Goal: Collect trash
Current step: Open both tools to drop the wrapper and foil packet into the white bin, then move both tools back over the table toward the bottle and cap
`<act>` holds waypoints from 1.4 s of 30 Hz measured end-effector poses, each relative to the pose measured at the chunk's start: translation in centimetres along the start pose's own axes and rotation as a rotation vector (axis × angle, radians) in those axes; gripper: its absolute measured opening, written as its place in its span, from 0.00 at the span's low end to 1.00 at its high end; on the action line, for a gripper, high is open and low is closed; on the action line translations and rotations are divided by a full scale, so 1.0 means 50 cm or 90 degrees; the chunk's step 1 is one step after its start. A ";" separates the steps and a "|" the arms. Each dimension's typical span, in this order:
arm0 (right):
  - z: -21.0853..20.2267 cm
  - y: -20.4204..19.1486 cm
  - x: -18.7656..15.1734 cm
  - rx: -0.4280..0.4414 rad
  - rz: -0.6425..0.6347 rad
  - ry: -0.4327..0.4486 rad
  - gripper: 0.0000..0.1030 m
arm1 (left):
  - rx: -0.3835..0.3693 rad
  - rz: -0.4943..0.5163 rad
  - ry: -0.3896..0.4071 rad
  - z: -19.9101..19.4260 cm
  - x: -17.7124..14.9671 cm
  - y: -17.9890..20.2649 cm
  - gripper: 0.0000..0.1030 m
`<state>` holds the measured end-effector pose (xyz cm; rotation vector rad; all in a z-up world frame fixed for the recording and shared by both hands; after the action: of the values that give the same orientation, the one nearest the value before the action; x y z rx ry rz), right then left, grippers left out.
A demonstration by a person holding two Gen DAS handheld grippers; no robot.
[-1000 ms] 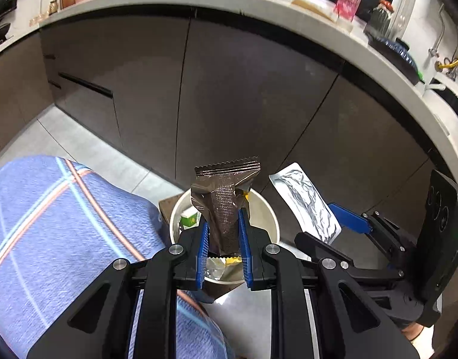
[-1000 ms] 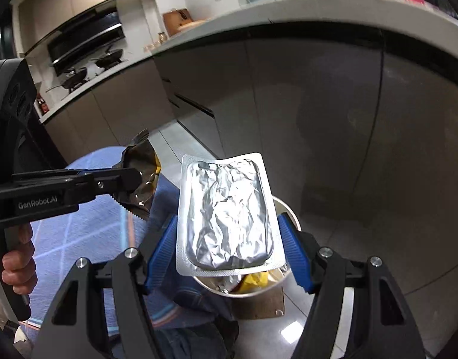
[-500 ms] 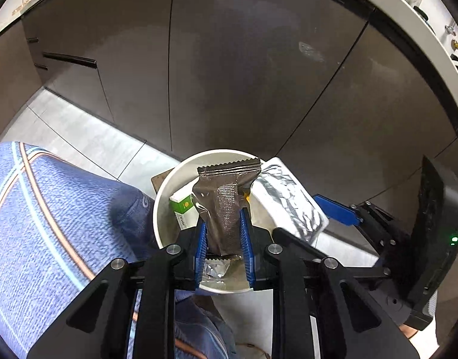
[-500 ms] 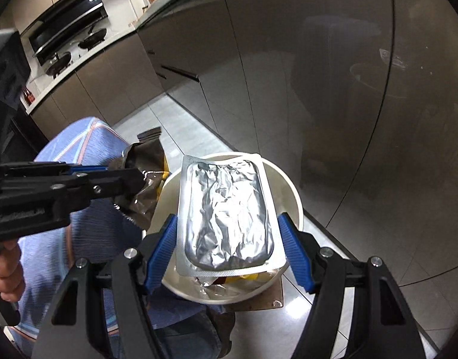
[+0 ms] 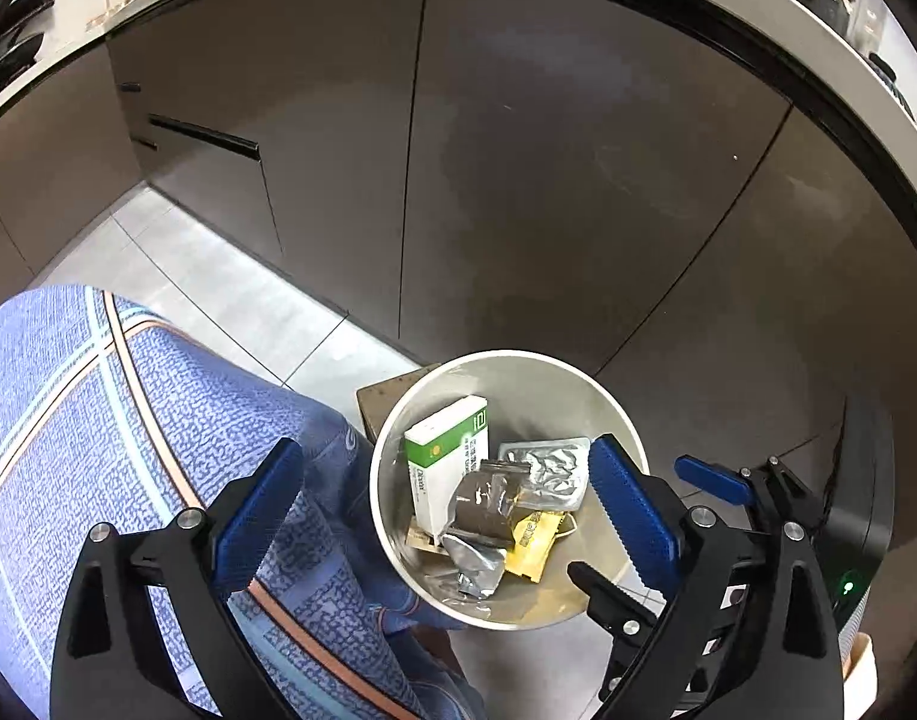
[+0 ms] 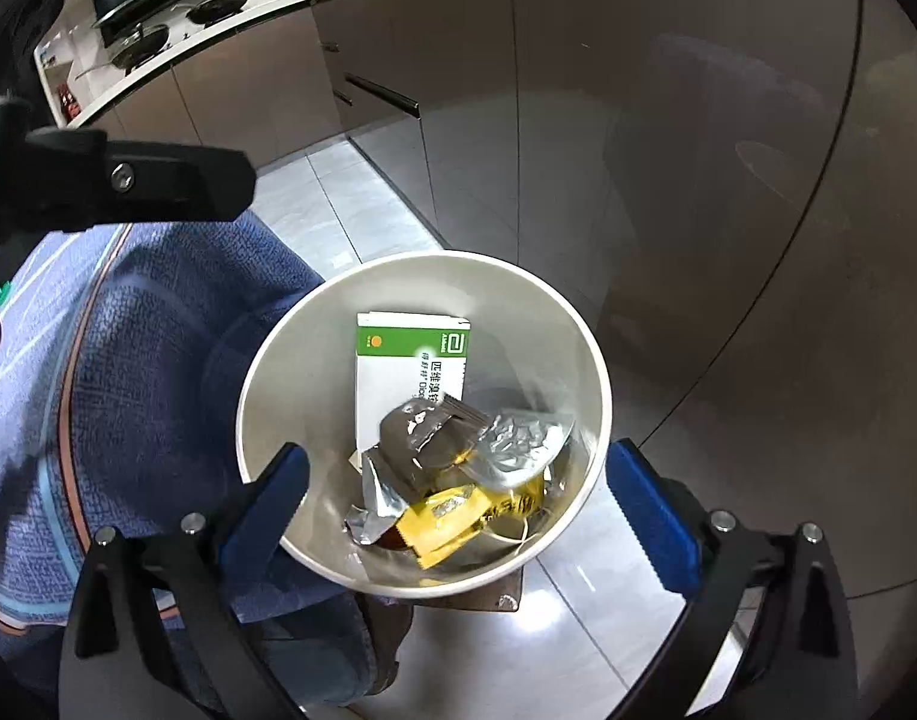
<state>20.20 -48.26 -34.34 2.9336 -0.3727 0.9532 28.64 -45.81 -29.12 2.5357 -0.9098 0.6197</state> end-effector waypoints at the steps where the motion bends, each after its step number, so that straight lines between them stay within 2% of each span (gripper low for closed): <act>1: -0.001 -0.002 0.007 0.002 0.005 0.002 0.97 | 0.001 -0.002 -0.001 -0.004 -0.004 -0.003 0.89; 5: -0.025 0.003 -0.001 0.007 0.018 0.014 0.97 | 0.004 -0.003 0.011 -0.031 -0.003 -0.005 0.89; 12: -0.098 -0.019 0.041 0.002 0.012 0.057 0.97 | 0.006 -0.013 0.041 -0.109 0.003 -0.011 0.89; 23: -0.203 -0.128 0.111 0.012 -0.035 0.120 0.97 | 0.022 -0.070 0.097 -0.270 0.006 -0.091 0.92; 29: -0.236 -0.224 0.138 0.040 -0.075 0.134 0.97 | 0.046 -0.107 0.132 -0.359 -0.004 -0.170 0.92; 34: -0.252 -0.316 0.158 0.073 -0.112 0.138 0.97 | 0.071 -0.160 0.156 -0.436 -0.031 -0.271 0.92; 42: -0.263 -0.500 0.196 0.143 -0.194 0.139 0.97 | 0.146 -0.261 0.205 -0.560 -0.114 -0.480 0.92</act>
<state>26.24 -24.73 -16.93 2.9076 0.1960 1.3199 32.93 -12.21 -13.45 2.5978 -0.2082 1.0011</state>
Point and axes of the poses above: each gripper's, at about its wrist camera, not at the fingertips, and z roughly the way its jaws point, y to its right, x to its top, the point moved 10 cm from there along z, roughly the way its jaws point, and after that the axes turned 7 degrees about -z, right-handed, at the moved point
